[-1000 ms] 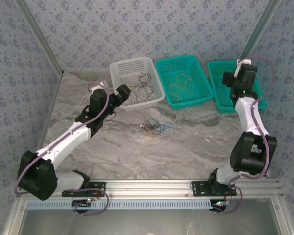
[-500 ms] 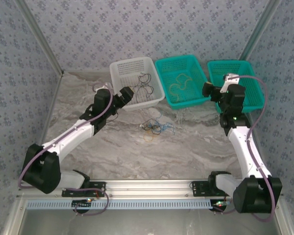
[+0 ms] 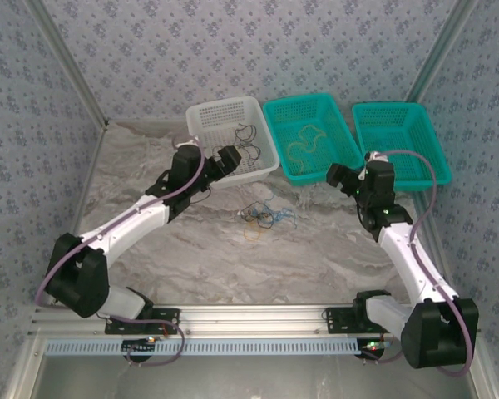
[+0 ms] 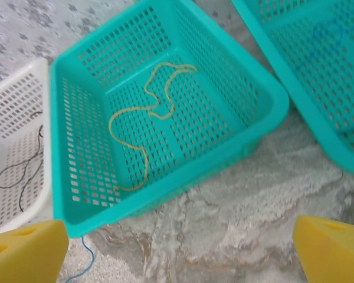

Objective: Untangle the cables

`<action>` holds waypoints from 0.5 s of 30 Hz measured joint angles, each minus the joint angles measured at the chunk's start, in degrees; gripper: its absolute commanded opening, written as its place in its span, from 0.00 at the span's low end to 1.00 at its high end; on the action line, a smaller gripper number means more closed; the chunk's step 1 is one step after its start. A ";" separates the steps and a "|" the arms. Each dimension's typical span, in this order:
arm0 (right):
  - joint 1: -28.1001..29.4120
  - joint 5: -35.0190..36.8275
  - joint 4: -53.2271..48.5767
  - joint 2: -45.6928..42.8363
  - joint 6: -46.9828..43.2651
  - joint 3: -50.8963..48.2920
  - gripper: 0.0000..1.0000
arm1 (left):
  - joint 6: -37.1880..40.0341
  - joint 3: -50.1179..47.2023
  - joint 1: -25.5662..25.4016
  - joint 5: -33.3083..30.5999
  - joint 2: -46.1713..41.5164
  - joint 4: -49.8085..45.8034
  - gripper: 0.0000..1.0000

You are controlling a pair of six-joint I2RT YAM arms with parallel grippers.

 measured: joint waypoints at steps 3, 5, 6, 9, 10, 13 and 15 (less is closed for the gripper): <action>0.33 -0.09 0.11 -0.02 1.75 -2.45 1.00 | 2.01 2.05 -1.31 -0.59 1.09 -2.58 0.99; 1.09 -0.20 0.35 -0.02 2.25 -3.32 1.00 | 3.65 3.63 -2.38 -1.14 1.84 -4.66 0.99; 1.49 -0.24 0.55 -0.02 2.47 -3.52 1.00 | 4.55 4.52 -2.95 -1.31 2.23 -5.79 0.99; 2.34 -0.48 1.68 -0.09 2.64 -3.63 1.00 | 7.41 7.78 -4.81 -2.14 3.98 -9.92 0.99; 2.43 -0.66 2.23 -0.11 2.64 -3.63 1.00 | 8.33 9.09 -5.44 -2.62 4.68 -11.54 0.99; 2.51 -1.14 3.23 -0.11 2.60 -3.63 1.00 | 10.78 12.83 -7.21 -3.87 6.84 -16.06 0.99; 2.51 -1.97 3.78 -0.11 2.38 -3.63 0.99 | 11.67 14.14 -8.09 -4.42 7.93 -17.90 0.99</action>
